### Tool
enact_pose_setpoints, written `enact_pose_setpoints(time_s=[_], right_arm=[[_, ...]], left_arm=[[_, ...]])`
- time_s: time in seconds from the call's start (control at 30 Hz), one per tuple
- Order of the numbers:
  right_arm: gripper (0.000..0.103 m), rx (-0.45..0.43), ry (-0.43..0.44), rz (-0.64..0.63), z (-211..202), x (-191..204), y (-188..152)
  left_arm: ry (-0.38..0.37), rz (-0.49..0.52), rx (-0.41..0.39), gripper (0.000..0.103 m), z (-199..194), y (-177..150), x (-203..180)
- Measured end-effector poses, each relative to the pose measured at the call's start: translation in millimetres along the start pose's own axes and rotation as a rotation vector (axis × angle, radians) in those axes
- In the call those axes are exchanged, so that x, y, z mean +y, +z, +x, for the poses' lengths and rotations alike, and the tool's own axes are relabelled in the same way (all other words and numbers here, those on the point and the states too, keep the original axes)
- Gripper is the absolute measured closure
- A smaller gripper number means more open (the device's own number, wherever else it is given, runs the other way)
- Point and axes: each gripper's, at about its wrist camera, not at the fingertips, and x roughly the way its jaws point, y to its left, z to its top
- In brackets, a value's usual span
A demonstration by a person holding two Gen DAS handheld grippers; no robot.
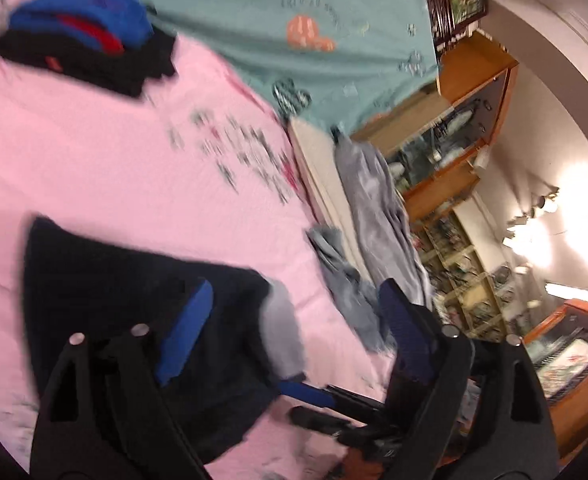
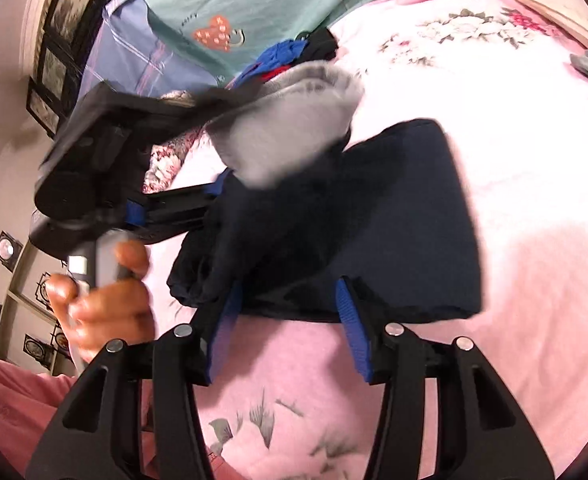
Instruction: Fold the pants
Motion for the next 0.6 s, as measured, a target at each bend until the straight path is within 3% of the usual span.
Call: enact_pose_setpoints(time_s=[0.13, 0.27, 0.47, 0.6], right_arm=[[0.052, -0.032, 0.048, 0.054, 0, -10, 2], [0.052, -0.011, 0.0, 0.136, 7, -25, 12], [0.052, -0.078, -0.058, 0.212, -8, -28, 20], [0.052, -0.023, -0.037, 0.274, 19, -37, 31]], left_arm=[[0.135, 0.041, -0.064, 0.011, -44, -3, 18], [0.236, -0.015, -0.068, 0.011, -78, -18, 55], [0.255, -0.04, -0.057, 0.011, -81, -32, 73], [0.229, -0.01, -0.066, 0.011, -83, -31, 60]])
